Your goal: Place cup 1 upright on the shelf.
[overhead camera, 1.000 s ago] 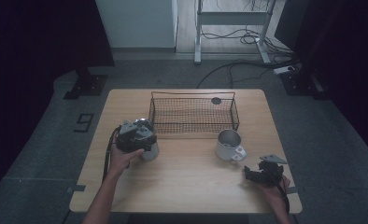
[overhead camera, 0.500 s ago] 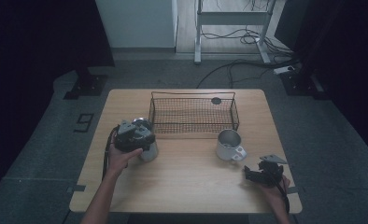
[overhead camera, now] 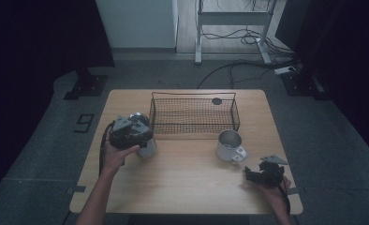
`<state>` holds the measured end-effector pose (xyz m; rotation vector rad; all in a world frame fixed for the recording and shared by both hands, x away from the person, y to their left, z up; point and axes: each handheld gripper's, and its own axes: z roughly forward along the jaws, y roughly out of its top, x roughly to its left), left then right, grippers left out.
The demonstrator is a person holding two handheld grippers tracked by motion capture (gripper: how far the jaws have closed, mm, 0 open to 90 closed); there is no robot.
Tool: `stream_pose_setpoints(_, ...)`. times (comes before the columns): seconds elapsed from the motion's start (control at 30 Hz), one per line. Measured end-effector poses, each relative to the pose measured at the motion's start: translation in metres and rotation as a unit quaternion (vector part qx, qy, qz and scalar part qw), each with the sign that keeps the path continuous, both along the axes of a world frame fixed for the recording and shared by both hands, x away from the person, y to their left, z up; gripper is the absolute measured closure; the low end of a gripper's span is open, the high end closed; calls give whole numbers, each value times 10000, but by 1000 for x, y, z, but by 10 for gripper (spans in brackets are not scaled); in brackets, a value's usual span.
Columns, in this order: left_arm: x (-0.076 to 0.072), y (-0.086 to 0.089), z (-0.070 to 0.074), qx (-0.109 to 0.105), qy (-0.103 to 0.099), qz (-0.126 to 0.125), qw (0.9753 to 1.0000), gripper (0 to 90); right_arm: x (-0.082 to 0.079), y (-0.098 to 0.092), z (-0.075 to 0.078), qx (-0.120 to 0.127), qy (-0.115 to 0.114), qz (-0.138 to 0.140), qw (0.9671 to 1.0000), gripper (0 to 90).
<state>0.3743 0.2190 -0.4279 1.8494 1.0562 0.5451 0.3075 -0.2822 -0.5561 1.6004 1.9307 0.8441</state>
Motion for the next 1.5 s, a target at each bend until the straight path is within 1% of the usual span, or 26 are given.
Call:
stream_pose_setpoints(0.2, -2, 0, 14, -30, -96, -11, 9999, 36, 0, 0, 0, -5, 2, -6, 10000, 54)
stream_pose_setpoints(0.23, -2, 0, 14, -30, -96, -11, 9999, 36, 0, 0, 0, -4, 3, -7, 10000, 54)
stream_pose_setpoints(0.27, -2, -1, 18, -26, -112, -7, 9999, 36, 0, 0, 0, -3, 2, -7, 10000, 54)
stream_pose_setpoints(0.5, -1, -4, 28, -3, -160, -20, 9999, 36, 0, 0, 0, -1, 2, -14, 10000, 56)
stream_pose_setpoints(0.53, -1, -5, 31, 9, -185, -29, 9998, 36, 0, 0, 0, -7, 1, -12, 10000, 57)
stream_pose_setpoints(0.73, -1, -8, 40, -28, -235, -47, 9997, 36, 0, 0, 0, -4, 2, -22, 10000, 58)
stream_pose_setpoints(1.2, 2, -16, 54, -43, -303, -97, 9995, 37, 0, 0, 0, -4, -16, -20, 10000, 59)
stream_pose_setpoints(1.5, 5, -19, 58, -62, -307, -86, 9995, 37, 0, 0, 0, -4, -11, -22, 10000, 59)
